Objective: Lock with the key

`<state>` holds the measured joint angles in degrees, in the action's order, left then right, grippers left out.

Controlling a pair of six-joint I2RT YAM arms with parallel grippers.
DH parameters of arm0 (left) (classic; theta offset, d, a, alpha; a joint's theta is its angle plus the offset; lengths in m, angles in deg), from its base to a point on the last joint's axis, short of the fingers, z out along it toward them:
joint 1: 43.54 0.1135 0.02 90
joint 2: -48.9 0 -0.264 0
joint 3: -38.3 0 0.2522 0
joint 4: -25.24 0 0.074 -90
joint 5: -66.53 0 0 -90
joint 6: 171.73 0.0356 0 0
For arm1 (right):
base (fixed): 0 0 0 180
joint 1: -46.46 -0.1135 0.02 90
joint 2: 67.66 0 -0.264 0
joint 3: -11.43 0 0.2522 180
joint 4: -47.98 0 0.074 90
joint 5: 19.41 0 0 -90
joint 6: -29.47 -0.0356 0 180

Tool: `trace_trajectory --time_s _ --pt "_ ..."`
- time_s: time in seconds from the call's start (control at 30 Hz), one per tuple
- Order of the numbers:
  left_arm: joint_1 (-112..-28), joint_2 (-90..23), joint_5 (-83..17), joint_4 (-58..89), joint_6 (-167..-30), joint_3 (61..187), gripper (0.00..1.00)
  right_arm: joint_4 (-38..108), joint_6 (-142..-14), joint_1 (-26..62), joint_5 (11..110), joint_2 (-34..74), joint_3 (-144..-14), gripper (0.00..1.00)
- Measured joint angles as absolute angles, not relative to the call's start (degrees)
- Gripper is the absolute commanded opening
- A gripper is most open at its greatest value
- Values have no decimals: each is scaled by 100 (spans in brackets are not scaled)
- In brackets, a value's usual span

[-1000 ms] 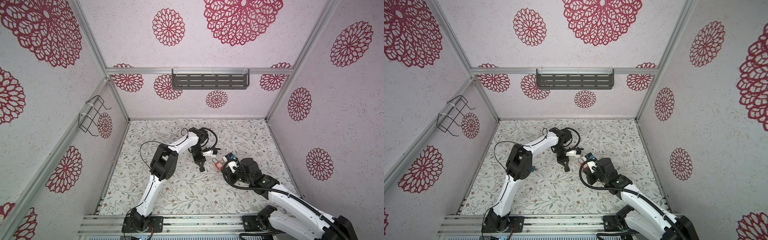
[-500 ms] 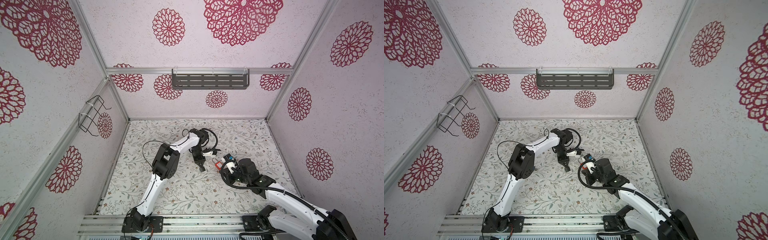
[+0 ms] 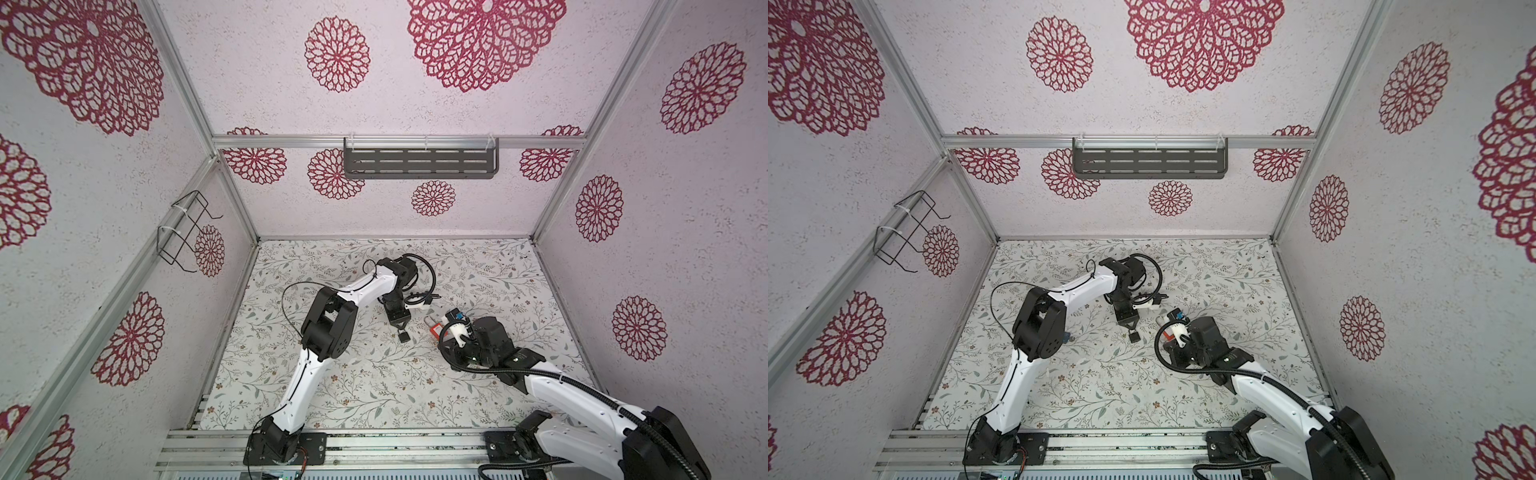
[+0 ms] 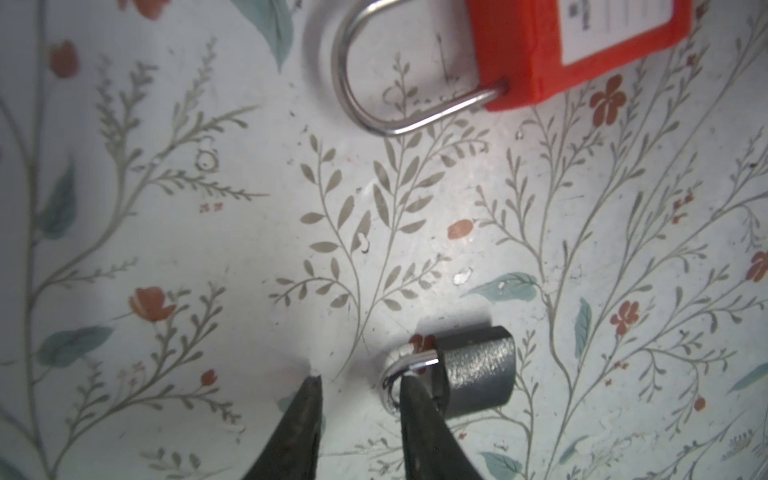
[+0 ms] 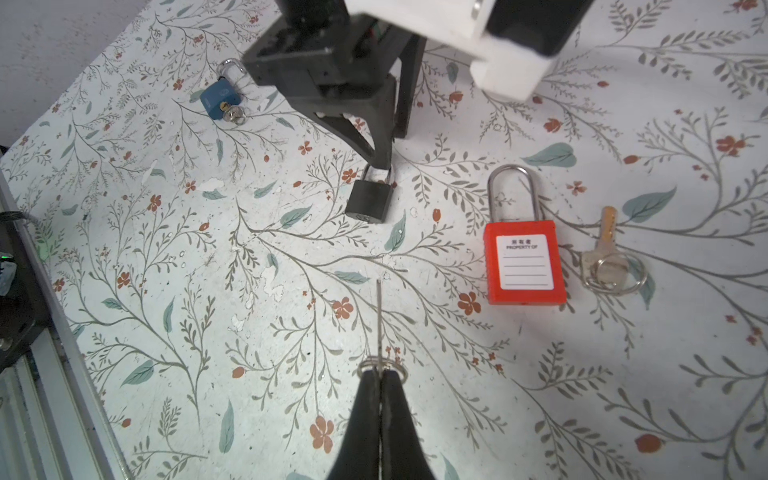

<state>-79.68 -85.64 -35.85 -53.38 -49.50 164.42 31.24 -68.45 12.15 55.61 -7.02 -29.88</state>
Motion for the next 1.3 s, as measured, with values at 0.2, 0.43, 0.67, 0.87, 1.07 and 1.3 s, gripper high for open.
trace_trajectory --time_s 0.2,0.43,0.67,0.87,1.07,1.3 --pt "-7595 -7323 -3663 -4394 -5560 15262 39 3004 -7001 1206 5648 -334 -3213 0" --pt "-7013 -5406 -3672 -3062 -6412 13554 97 2956 -7025 1119 5755 547 -3904 0" --pt "-6983 -3861 -3211 -2284 -6880 12355 97 2818 -7023 1010 5867 1657 -4765 0" --pt "-6769 -2608 -2544 -1559 -7446 11338 97 2623 -7029 830 5983 2492 -5408 0" --pt "-6119 -1815 -2243 -964 -8275 10711 97 2420 -7112 677 6192 2986 -5749 0" --pt "-5966 -2038 -2149 -947 -8694 10733 97 2309 -7213 653 6455 3029 -5836 0"
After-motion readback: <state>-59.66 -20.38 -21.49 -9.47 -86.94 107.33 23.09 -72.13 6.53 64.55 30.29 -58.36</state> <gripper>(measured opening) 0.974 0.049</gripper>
